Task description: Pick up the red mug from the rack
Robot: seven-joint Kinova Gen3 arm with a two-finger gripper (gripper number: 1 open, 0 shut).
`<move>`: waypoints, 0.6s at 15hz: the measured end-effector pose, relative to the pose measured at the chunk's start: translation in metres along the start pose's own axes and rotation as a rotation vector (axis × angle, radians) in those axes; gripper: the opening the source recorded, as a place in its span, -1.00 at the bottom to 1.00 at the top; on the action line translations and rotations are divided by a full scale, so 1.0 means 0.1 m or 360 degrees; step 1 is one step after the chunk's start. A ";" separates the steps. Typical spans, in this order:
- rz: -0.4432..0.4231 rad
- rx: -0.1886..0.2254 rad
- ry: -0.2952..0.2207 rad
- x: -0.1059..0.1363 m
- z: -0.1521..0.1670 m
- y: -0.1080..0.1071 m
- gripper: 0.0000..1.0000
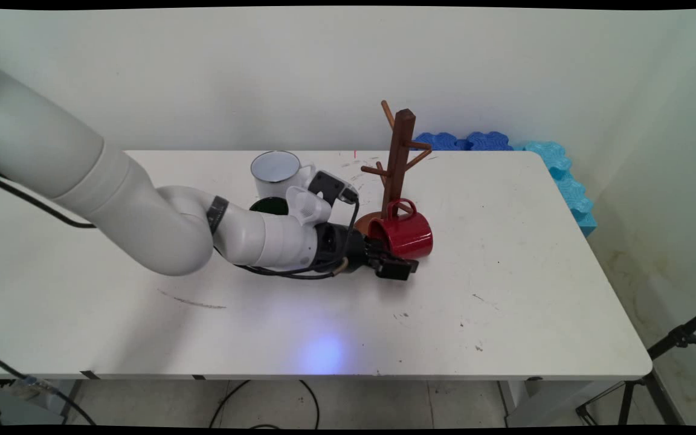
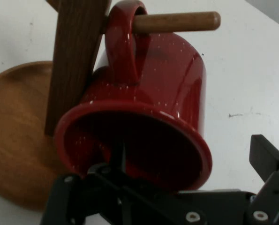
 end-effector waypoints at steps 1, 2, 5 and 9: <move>-0.0003 -0.0008 0.0004 0.00 0.03 0.00 1.00; -0.0007 -0.0015 0.0009 0.01 0.06 0.00 1.00; -0.0011 -0.0034 0.0024 0.02 0.11 0.00 1.00; -0.0016 -0.0062 0.0038 0.02 0.15 0.02 -1.00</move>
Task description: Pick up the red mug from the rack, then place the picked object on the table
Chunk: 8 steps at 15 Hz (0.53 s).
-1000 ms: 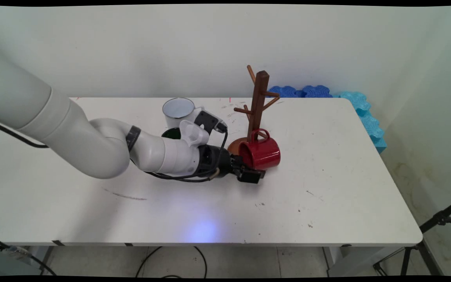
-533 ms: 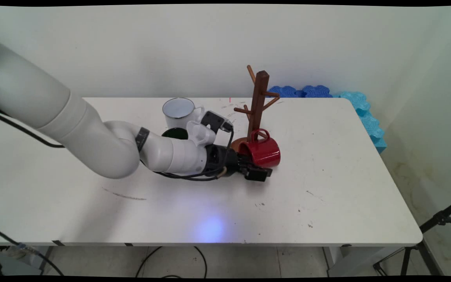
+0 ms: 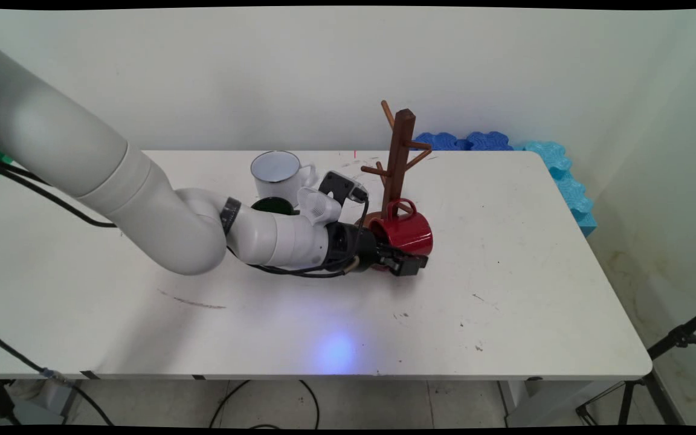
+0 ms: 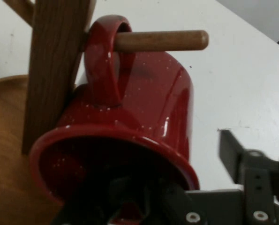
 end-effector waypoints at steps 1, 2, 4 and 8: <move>0.0000 -0.0009 0.0002 0.00 0.00 0.01 -1.00; 0.0001 -0.0016 0.0004 0.00 0.01 0.01 -1.00; 0.0003 -0.0031 0.0008 0.00 0.00 0.02 -1.00; 0.0003 -0.0060 0.0017 0.01 -0.03 0.05 -1.00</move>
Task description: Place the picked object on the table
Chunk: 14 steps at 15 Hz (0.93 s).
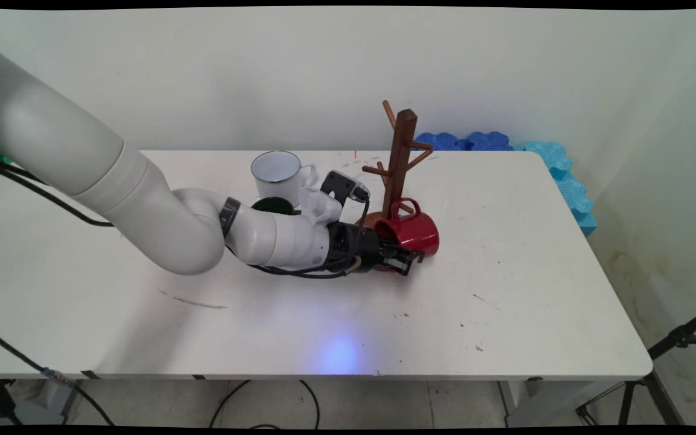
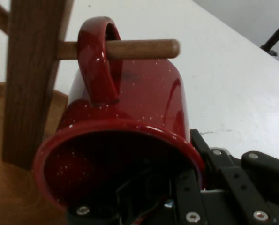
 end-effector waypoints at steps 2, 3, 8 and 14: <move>0.0001 -0.0017 0.0006 0.01 -0.02 0.03 -1.00; 0.0003 -0.0029 0.0011 0.02 -0.04 0.04 -1.00; 0.0017 -0.0108 0.0044 0.09 -0.18 0.18 -1.00; 0.0055 -0.0184 0.0026 0.13 -0.46 0.35 -1.00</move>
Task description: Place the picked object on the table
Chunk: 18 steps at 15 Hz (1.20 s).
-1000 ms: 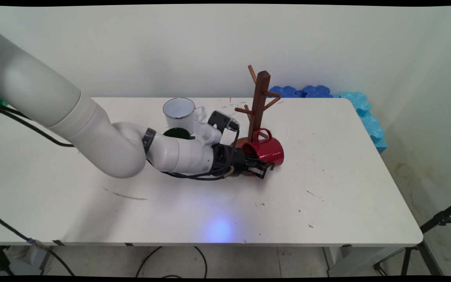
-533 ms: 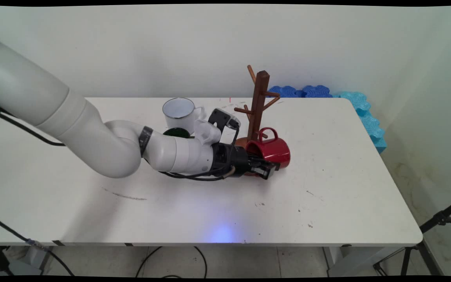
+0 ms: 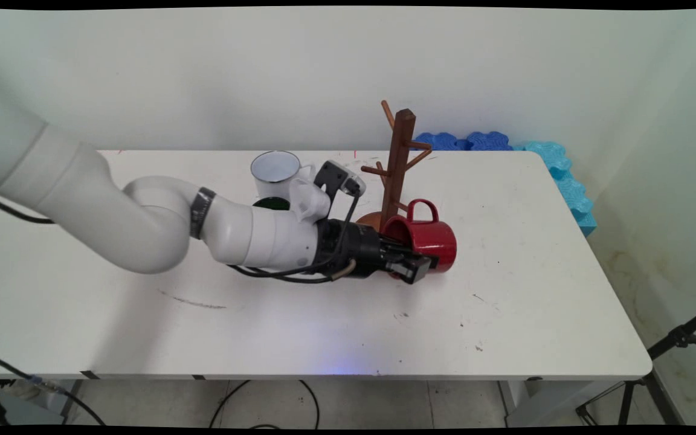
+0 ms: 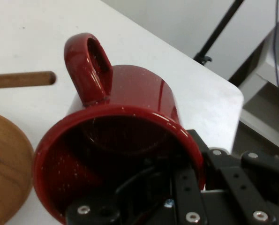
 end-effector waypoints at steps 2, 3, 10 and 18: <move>0.0018 -0.0016 -0.0018 0.01 -0.09 0.05 -1.00; 0.0028 -0.0023 -0.0028 0.02 -0.14 0.07 -1.00; 0.0157 -0.0009 -0.0131 0.22 -0.54 0.10 -1.00; 0.0397 0.0047 -0.0399 0.31 -0.75 0.07 -1.00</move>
